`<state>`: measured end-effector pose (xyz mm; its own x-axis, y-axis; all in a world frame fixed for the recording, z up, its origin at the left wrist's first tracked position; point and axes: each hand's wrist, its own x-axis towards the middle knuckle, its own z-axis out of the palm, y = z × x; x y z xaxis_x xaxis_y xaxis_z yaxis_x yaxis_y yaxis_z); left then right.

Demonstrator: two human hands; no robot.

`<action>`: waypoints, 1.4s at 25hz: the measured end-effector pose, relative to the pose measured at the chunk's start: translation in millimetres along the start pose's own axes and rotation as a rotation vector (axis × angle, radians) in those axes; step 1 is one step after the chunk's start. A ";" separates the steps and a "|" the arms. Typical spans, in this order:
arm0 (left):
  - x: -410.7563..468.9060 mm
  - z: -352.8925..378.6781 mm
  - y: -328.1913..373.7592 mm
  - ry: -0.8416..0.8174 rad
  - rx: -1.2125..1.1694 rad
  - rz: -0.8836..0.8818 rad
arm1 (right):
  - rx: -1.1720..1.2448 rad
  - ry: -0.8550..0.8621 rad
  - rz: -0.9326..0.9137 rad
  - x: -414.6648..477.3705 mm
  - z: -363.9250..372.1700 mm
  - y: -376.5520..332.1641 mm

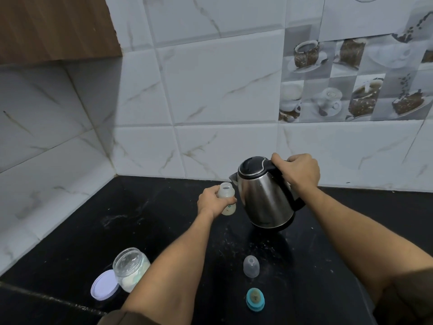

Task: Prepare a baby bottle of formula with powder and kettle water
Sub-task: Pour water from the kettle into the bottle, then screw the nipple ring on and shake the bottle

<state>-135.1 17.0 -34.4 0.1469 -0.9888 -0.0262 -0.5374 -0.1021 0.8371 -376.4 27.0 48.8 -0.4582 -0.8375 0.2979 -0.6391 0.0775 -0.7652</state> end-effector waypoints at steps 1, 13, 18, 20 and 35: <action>-0.4 1.9 -1.2 -0.003 0.008 -0.001 | 0.031 0.002 0.030 -1.7 2.0 6.2; -12.1 28.3 -22.7 0.005 0.025 -0.026 | 0.179 0.025 0.183 -22.7 26.3 62.8; -16.3 34.3 -29.8 0.000 0.026 -0.039 | 0.222 0.062 0.209 -32.1 32.4 76.9; -18.4 35.8 -32.3 -0.007 0.022 -0.041 | 0.238 0.060 0.218 -34.4 34.3 79.5; -33.2 20.9 -41.6 0.014 0.046 -0.065 | 0.164 -0.089 0.203 -28.7 29.9 89.5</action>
<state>-135.0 51.7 -79.8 0.1943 -0.9783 -0.0718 -0.5635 -0.1712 0.8082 -402.1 41.8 -45.3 -0.5057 -0.8587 0.0830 -0.4276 0.1659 -0.8886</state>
